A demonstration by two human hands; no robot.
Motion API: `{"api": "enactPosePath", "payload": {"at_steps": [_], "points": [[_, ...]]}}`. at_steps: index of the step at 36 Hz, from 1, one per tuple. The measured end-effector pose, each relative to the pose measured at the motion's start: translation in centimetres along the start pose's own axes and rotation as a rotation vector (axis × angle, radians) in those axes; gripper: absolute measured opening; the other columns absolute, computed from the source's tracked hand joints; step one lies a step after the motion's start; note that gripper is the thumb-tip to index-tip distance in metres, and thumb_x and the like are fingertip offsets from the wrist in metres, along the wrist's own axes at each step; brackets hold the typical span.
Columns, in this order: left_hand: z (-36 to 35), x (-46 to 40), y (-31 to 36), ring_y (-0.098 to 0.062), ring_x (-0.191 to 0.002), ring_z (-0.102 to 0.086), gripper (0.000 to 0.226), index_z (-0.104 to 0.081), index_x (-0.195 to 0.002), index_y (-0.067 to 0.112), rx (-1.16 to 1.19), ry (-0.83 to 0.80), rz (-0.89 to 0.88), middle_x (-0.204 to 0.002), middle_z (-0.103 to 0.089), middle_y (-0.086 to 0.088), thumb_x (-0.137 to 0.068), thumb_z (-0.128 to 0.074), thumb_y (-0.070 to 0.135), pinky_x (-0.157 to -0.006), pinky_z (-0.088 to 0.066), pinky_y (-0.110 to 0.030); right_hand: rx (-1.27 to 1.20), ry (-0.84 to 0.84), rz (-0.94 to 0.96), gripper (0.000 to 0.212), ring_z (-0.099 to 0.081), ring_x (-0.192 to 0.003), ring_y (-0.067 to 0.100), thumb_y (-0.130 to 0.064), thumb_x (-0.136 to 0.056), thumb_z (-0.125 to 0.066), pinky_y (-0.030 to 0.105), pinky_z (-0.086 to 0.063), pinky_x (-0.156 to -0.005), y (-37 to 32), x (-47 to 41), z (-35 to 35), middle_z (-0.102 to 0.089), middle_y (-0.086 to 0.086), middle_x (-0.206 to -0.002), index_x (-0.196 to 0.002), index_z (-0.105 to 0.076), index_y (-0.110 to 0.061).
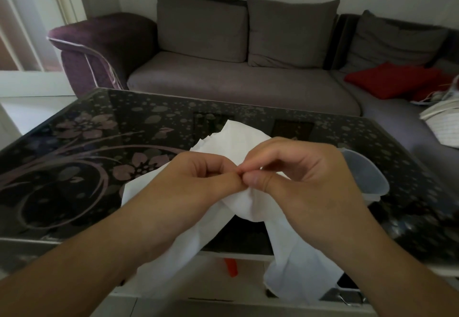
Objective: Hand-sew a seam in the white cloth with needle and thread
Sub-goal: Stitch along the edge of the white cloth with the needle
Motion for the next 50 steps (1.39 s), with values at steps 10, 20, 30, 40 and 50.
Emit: {"api": "enactPosePath", "payload": {"at_steps": [10,20,30,40,50], "points": [[-0.1,0.3,0.2,-0.002,-0.097,-0.070,0.018,-0.083,-0.086,0.022,-0.041,0.017,0.032,-0.095,-0.079,0.009,-0.093,-0.067,0.027,-0.096,-0.047,-0.033,-0.266,0.135,-0.063,0.023,-0.073,-0.098,0.015,0.006,-0.089,-0.066,0.026,-0.056,-0.090,0.6,0.3,0.8,-0.078,-0.001,-0.092,-0.085,-0.075,-0.014],[0.4,0.4,0.0,0.000,-0.093,-0.069,0.020,-0.081,-0.087,0.029,-0.156,0.070,0.056,-0.094,-0.076,0.015,-0.094,-0.063,0.034,-0.100,-0.052,-0.038,-0.717,0.140,-0.277,0.021,-0.072,-0.077,0.028,-0.005,-0.102,-0.045,0.039,-0.060,-0.087,1.8,0.1,1.2,-0.063,0.010,-0.073,-0.088,-0.060,-0.005],[0.9,0.2,-0.4,-0.001,-0.097,-0.068,0.021,-0.079,-0.086,0.029,-0.214,0.082,0.045,-0.095,-0.075,0.016,-0.098,-0.064,0.037,-0.096,-0.051,-0.033,0.025,0.004,-0.263,0.016,-0.054,-0.056,0.014,-0.016,-0.103,-0.054,0.035,-0.056,-0.056,1.3,-0.3,1.1,-0.057,-0.001,-0.067,-0.096,-0.062,-0.028],[1.2,-0.1,-0.8,0.006,-0.093,-0.066,0.019,-0.079,-0.088,0.029,-0.252,0.141,-0.013,-0.092,-0.075,0.019,-0.099,-0.063,0.034,-0.080,-0.045,-0.020,0.678,-0.187,-0.270,0.006,-0.058,-0.093,0.000,-0.042,-0.097,-0.065,0.023,-0.053,-0.097,1.2,0.2,-0.2,-0.060,-0.025,-0.098,-0.099,-0.061,-0.045],[0.9,-0.1,0.0,-0.001,-0.069,-0.059,0.022,-0.064,-0.110,0.052,-0.397,0.133,-0.167,-0.075,-0.064,0.010,-0.100,-0.061,0.033,-0.058,-0.045,-0.009,0.447,0.088,-0.199,0.023,-0.052,-0.061,-0.019,-0.027,-0.091,-0.075,0.002,-0.037,-0.048,1.2,0.0,1.8,-0.049,-0.037,-0.053,-0.071,-0.064,-0.033]]}}
Point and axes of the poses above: each hand's wrist, its own x-axis away from the middle knuckle, its own z-axis out of the back of the hand, y = z × x, the point moved 7 cm from there along -x, towards the middle knuckle
